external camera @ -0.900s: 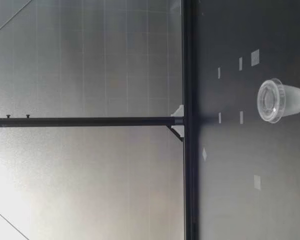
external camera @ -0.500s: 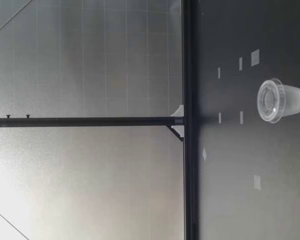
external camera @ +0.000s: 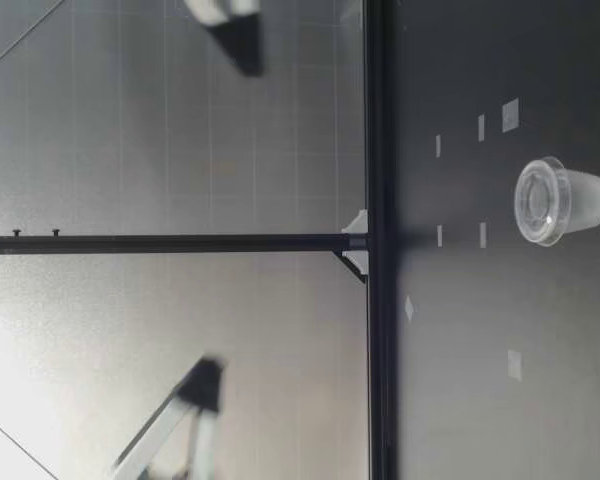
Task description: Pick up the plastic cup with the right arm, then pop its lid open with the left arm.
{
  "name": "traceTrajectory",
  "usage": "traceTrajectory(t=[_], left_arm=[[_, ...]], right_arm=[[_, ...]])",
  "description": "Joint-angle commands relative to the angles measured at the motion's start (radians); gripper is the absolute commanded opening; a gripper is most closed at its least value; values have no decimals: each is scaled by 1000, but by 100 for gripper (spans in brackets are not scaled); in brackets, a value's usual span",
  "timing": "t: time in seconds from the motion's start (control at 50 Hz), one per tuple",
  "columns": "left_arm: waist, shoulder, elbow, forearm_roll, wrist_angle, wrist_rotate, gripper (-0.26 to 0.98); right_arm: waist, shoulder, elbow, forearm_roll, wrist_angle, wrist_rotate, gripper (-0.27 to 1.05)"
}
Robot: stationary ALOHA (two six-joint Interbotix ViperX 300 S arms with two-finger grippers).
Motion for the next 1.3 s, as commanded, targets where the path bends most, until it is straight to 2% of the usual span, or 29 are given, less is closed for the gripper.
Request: traceTrajectory(t=[0.0, 0.1, 0.14, 0.32, 0.56, 0.92, 1.28], left_arm=[[3, 80, -57, 11, -18, 3, -11], [-2, 192, -106, 41, -31, 3, -11], [-5, 225, -118, 52, -35, 2, -11], [-14, 351, -144, 64, -80, 0, -11], [-57, 414, -163, 64, -121, -11, -11], [-60, 500, -196, 64, -126, -21, -11], [-60, 526, -201, 64, -126, -21, -11]], right_arm=[[-8, 54, -18, 0, -28, 12, 48], [-8, 121, -14, 0, -41, 48, 73], [-8, 143, -12, 0, -51, 60, 75], [0, 281, -17, 0, -126, 141, 71], [23, 426, -43, -2, -238, 161, 72], [35, 523, -106, -34, -244, 158, 72], [35, 609, -178, -35, -244, 152, 72]])
